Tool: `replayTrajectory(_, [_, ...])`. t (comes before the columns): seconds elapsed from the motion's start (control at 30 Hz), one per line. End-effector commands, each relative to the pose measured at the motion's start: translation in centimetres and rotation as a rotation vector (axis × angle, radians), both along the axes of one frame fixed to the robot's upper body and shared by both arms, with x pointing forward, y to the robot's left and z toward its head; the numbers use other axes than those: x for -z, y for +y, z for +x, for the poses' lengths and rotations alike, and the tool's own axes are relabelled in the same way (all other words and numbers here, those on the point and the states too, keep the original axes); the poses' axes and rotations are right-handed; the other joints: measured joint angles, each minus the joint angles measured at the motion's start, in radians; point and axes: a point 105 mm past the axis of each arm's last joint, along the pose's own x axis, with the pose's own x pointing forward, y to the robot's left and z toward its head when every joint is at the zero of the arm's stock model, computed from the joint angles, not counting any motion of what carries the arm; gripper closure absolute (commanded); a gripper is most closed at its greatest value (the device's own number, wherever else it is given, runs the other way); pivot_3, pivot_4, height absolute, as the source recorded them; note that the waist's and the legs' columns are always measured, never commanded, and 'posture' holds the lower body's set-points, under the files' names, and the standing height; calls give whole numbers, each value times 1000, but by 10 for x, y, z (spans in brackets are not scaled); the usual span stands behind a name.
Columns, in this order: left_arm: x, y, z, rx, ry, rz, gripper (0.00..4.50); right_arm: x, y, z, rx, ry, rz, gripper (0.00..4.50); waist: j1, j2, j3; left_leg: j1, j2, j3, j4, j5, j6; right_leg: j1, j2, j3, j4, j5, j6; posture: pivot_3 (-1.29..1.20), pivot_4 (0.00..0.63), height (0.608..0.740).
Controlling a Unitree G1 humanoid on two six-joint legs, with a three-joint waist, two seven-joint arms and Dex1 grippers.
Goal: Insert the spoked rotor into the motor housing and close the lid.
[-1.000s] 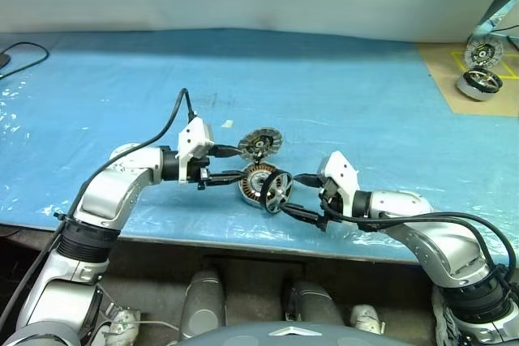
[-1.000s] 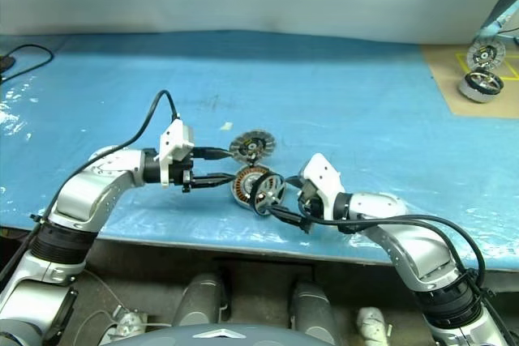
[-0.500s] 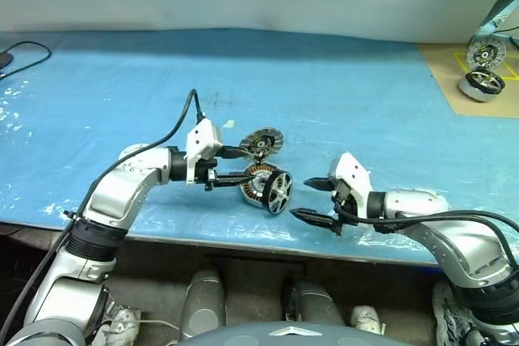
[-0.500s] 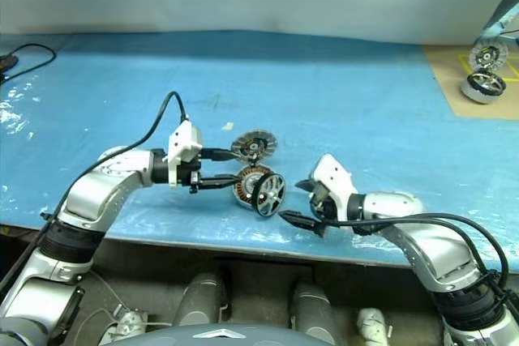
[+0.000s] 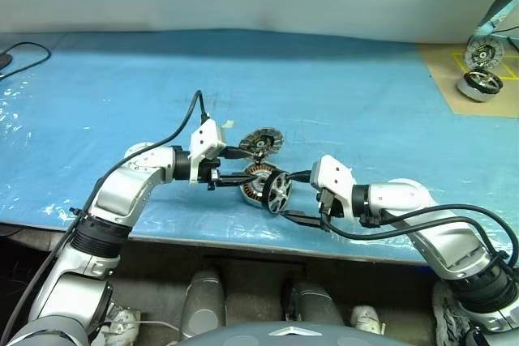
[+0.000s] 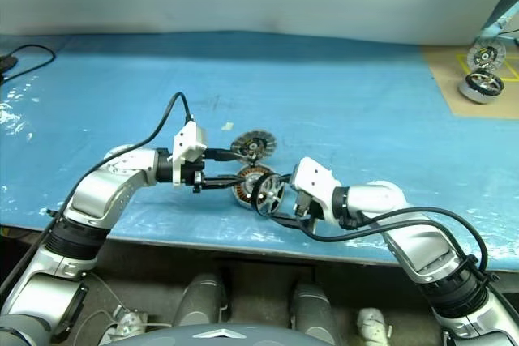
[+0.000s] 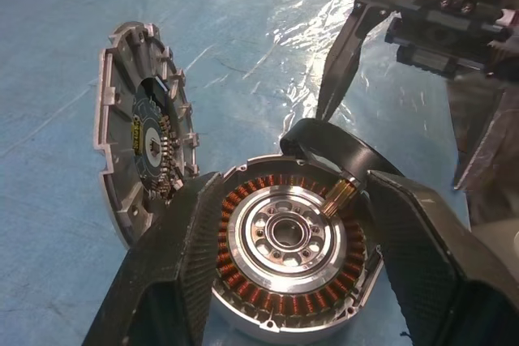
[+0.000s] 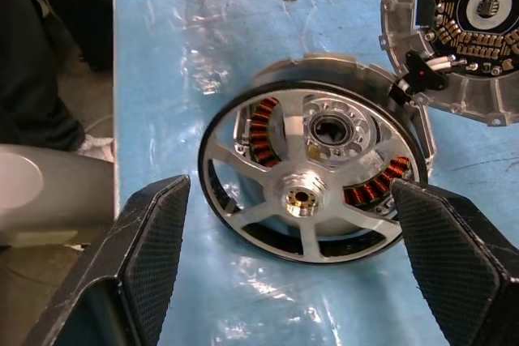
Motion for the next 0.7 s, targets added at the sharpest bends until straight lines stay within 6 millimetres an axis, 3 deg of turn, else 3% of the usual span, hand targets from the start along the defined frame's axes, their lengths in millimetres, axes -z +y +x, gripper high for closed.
replayTrajectory(0.03, [-6,-3,-1,15,-39,-10,1569,-7,5,3,-26,-55,16,345,0,0,0,0,0,0,0,0,0,0,0,0,0,0,0,0,150,740])
replayTrajectory(0.37, [-2,-4,1,3,-50,-15,1569,4,6,10,3,1,43,345,0,0,0,0,0,0,0,0,0,0,0,0,0,-1,-1,0,150,740])
replayTrajectory(0.47, [-2,-4,2,2,-54,-16,1569,4,7,15,24,-7,60,894,-1,0,0,0,0,0,0,0,0,0,0,0,0,-1,-2,0,150,740])
replayTrajectory(0.67, [-1,-4,3,-5,-62,-12,1569,7,6,20,39,20,80,2960,-1,0,0,0,0,0,0,0,0,0,0,0,1,-1,-2,0,150,740])
replayTrajectory(0.7, [-1,-4,3,-5,-63,-12,1569,8,6,21,42,21,81,2996,-2,0,0,0,0,1,0,0,0,0,0,0,1,-1,-2,0,150,740])
